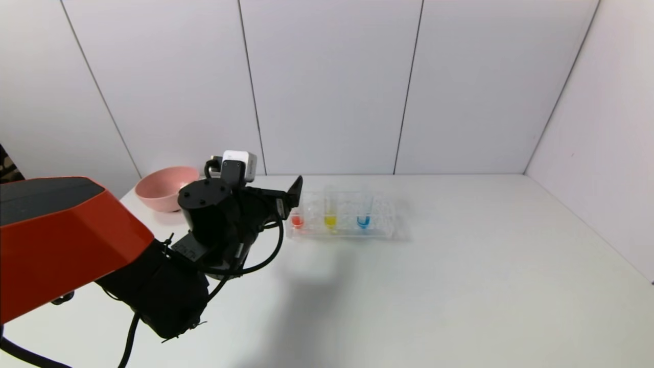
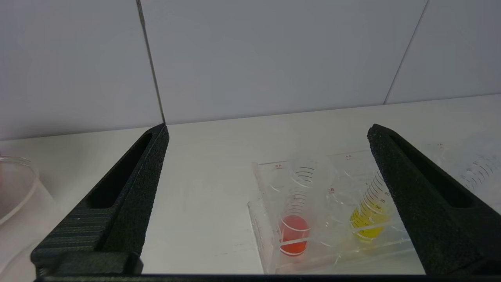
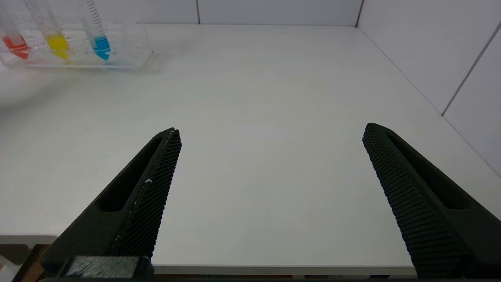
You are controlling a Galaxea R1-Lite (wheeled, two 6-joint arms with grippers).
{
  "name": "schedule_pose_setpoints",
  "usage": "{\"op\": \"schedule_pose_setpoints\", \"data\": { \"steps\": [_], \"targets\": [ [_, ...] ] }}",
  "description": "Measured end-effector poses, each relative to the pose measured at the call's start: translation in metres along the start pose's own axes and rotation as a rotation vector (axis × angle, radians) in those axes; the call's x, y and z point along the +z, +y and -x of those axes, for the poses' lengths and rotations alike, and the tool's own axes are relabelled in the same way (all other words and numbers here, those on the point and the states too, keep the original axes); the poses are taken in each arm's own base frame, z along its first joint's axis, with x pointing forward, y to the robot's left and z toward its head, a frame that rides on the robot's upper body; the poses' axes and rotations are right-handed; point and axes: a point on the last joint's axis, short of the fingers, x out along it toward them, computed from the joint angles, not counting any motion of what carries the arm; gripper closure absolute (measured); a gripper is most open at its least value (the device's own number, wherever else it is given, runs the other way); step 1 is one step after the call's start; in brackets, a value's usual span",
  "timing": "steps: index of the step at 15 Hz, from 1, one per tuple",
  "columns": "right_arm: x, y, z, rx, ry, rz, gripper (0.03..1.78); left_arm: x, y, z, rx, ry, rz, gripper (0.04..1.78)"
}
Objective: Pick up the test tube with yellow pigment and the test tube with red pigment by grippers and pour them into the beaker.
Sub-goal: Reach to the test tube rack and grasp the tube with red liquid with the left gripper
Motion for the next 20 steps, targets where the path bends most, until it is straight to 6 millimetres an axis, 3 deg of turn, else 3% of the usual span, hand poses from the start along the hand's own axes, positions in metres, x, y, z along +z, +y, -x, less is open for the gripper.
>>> {"op": "schedule_pose_setpoints", "data": {
  "steps": [6, 20],
  "targets": [
    [0.000, 0.000, 0.000, 0.000, 0.000, 0.000, 0.11, -0.024, -0.020, -0.010, 0.031, 0.026, -0.009, 0.04],
    [0.000, 0.000, 0.000, 0.000, 0.000, 0.000, 0.11, -0.057, -0.026, -0.033, 0.067, 0.052, -0.043, 0.04]
  ]
}}
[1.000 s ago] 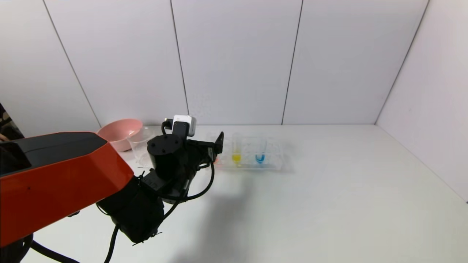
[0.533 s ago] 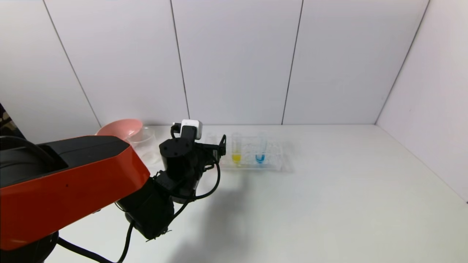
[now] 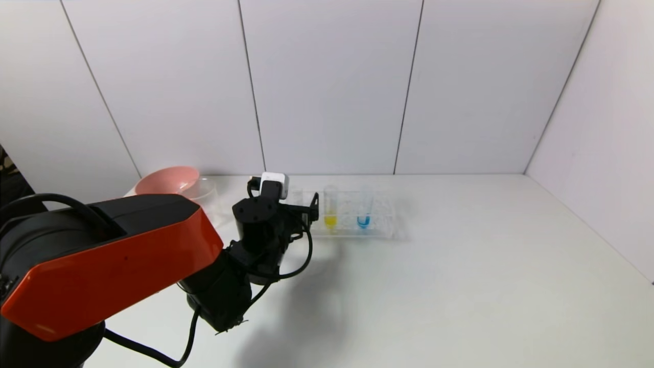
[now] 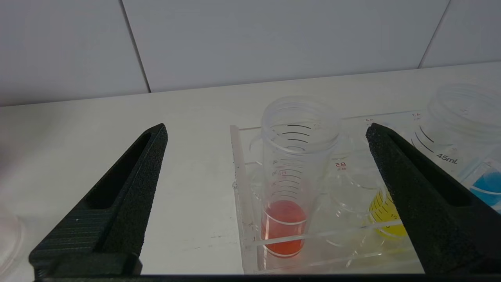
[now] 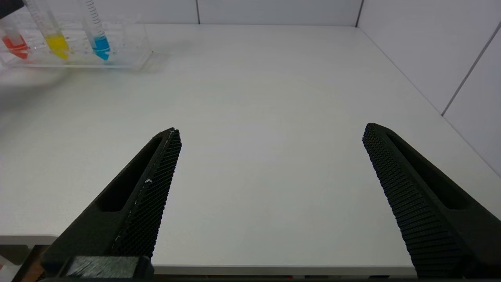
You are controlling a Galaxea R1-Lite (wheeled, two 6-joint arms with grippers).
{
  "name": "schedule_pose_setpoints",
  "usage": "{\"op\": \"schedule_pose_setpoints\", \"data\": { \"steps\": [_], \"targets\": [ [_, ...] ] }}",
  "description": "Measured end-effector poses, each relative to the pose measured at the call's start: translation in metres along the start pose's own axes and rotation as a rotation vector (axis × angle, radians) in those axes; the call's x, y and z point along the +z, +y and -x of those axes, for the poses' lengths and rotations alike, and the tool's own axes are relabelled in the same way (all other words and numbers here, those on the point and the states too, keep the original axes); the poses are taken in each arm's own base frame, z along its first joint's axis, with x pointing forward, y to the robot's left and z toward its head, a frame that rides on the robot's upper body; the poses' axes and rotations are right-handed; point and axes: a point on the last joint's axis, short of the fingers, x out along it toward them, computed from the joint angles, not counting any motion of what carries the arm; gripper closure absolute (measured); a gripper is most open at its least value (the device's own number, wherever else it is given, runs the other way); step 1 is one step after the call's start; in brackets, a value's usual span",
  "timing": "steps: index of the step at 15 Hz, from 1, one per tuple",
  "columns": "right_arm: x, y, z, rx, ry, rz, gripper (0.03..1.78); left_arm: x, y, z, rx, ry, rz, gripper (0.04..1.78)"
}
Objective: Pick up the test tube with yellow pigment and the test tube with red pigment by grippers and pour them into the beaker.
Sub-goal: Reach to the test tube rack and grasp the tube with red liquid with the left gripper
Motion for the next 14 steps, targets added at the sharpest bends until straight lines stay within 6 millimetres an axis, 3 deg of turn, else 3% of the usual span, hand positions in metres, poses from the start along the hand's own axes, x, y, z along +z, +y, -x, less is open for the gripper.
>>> {"op": "schedule_pose_setpoints", "data": {
  "steps": [14],
  "targets": [
    [0.0000, 0.0000, 0.0000, 0.000, 0.000, 0.000, 0.11, -0.0039, -0.0018, -0.0036, -0.001, 0.001, -0.004, 0.04]
  ]
}}
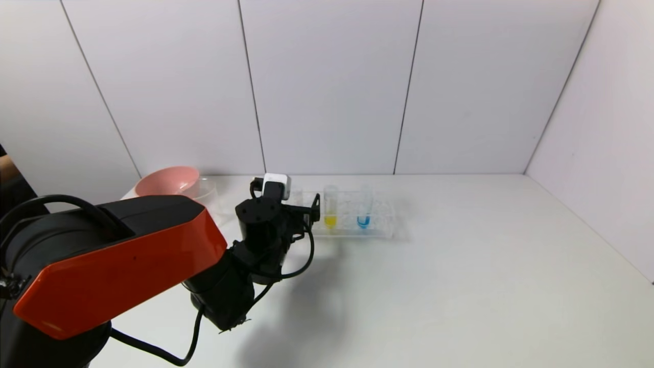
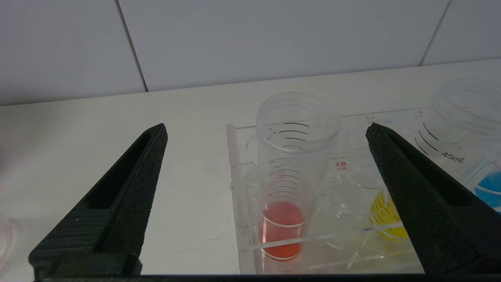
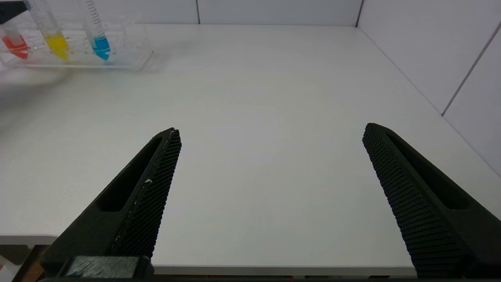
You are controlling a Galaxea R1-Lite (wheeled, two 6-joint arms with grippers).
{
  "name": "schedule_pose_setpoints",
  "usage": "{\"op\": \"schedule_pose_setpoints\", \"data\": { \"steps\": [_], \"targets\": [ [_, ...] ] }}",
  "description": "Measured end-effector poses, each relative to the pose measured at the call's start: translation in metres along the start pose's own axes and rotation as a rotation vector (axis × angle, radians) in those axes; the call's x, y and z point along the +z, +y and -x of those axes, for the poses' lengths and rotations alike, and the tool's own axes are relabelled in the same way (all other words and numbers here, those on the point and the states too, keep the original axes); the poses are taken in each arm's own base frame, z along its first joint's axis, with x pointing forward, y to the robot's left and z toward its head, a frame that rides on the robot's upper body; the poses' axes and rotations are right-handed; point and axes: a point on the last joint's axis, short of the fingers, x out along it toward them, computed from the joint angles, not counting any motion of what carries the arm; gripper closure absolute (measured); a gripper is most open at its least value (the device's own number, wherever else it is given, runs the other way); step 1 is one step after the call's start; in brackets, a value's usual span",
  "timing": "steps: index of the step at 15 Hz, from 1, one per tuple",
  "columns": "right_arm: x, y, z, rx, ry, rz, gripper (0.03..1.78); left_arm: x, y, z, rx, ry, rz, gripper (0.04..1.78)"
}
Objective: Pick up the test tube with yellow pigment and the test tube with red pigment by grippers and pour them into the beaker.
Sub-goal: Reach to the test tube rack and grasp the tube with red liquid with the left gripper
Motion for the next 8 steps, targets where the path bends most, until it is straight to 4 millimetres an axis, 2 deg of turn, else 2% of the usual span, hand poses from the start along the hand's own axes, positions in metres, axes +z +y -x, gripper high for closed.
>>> {"op": "schedule_pose_setpoints", "data": {
  "steps": [8],
  "targets": [
    [0.0000, 0.0000, 0.0000, 0.000, 0.000, 0.000, 0.11, 0.0005, -0.0010, -0.0028, 0.002, -0.010, -0.011, 0.04]
  ]
}}
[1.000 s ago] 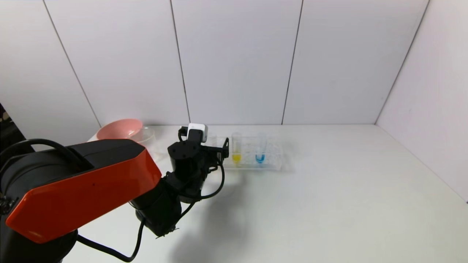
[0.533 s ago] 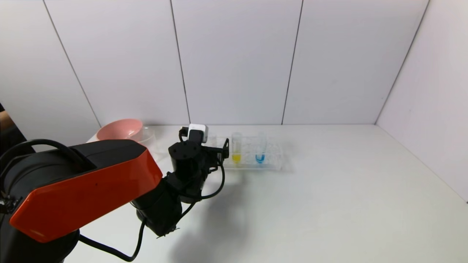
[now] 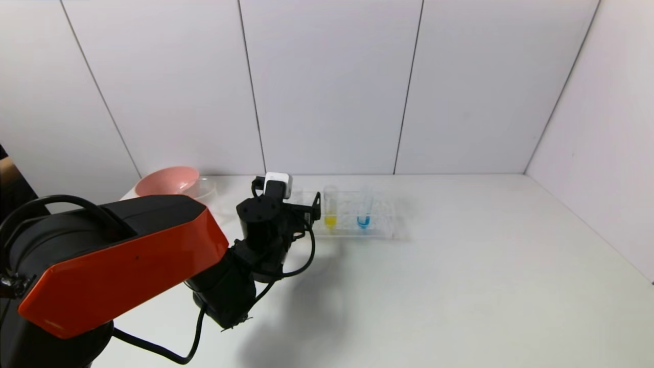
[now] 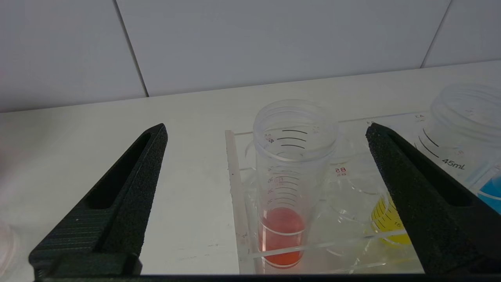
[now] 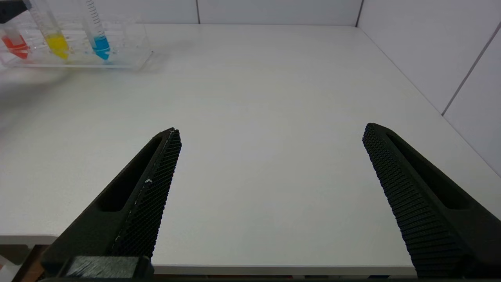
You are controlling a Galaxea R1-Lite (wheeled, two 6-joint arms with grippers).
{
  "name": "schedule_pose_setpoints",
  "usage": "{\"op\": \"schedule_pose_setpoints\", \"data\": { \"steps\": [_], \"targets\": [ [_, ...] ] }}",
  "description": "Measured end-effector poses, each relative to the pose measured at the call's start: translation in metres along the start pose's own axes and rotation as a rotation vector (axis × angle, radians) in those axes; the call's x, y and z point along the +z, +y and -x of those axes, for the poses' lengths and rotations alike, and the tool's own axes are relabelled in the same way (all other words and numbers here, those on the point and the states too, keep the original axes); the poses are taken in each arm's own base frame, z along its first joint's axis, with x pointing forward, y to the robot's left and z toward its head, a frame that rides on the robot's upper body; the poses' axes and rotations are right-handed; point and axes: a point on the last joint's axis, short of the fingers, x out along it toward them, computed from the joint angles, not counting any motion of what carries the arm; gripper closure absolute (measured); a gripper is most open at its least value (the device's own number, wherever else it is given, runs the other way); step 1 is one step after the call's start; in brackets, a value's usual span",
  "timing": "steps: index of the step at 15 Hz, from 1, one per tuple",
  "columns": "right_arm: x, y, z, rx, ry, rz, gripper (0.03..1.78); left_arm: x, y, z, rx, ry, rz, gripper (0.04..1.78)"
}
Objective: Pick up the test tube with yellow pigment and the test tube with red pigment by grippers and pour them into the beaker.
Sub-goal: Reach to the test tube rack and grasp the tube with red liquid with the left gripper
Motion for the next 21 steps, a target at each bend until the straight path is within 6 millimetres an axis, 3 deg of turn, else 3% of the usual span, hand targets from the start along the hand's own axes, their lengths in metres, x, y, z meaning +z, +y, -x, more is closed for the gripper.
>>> {"op": "schedule_pose_setpoints", "data": {
  "steps": [21],
  "targets": [
    [0.000, 0.000, 0.000, 0.000, 0.000, 0.000, 0.11, -0.015, -0.002, -0.008, 0.036, -0.023, -0.043, 0.04]
  ]
}}
